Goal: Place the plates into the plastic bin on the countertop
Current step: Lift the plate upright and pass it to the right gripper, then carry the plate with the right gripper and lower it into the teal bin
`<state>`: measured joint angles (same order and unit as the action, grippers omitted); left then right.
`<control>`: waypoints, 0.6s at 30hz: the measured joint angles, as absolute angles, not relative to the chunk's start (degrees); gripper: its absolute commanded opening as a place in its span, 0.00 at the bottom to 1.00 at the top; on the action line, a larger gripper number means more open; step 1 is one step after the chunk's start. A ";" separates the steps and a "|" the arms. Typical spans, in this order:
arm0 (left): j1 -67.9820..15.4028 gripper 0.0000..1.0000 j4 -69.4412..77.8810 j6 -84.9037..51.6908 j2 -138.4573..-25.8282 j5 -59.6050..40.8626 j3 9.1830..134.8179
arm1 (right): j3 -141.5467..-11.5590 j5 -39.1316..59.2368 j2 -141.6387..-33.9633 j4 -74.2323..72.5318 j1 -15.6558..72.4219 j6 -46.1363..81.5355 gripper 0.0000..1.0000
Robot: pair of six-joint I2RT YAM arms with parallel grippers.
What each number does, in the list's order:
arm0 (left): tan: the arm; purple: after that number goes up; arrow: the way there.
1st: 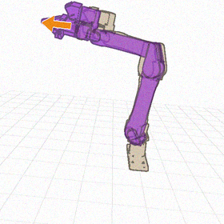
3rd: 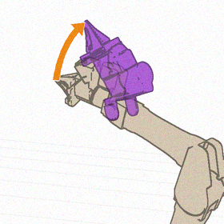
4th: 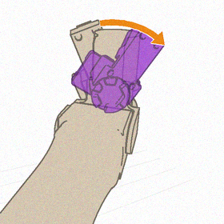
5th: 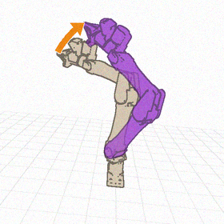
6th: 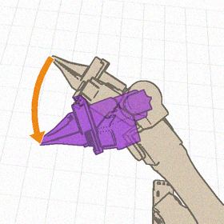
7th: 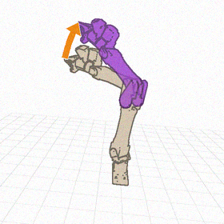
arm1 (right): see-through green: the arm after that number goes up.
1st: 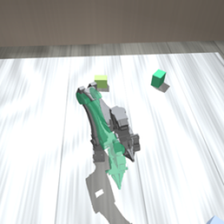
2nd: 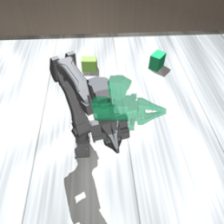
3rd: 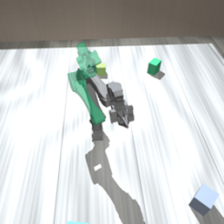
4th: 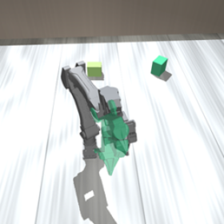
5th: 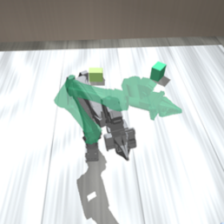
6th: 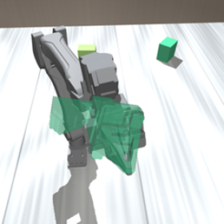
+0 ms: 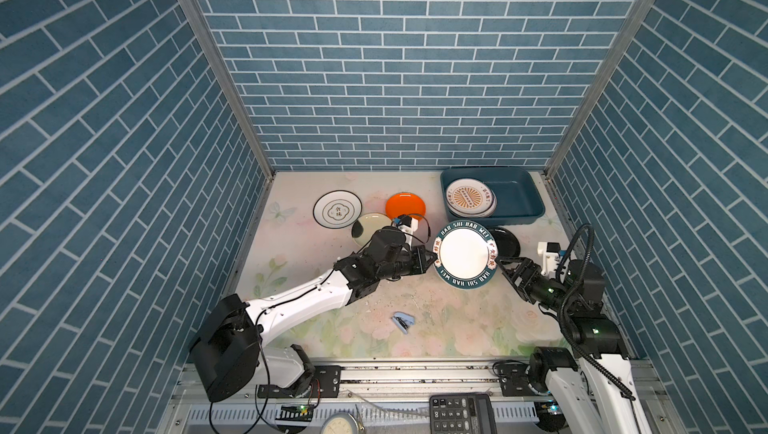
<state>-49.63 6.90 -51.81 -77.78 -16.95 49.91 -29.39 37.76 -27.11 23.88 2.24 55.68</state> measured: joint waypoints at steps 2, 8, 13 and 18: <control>-49.93 0.00 7.09 -51.81 -78.04 -17.43 50.04 | -29.39 37.74 -27.66 23.75 2.24 55.68 0.63; -49.98 0.00 7.60 -51.79 -78.56 -18.28 51.64 | -28.84 37.65 -28.88 22.63 2.24 55.59 0.44; -49.98 0.00 8.40 -51.81 -78.89 -18.76 51.83 | -27.94 37.43 -29.80 21.76 2.24 55.48 0.18; -49.56 0.00 8.49 -53.17 -79.44 -17.82 51.83 | -27.57 38.06 -30.04 21.23 2.39 53.67 0.00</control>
<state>-49.56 8.49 -53.17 -79.44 -17.82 51.83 -27.57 38.06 -30.04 21.23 2.39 53.67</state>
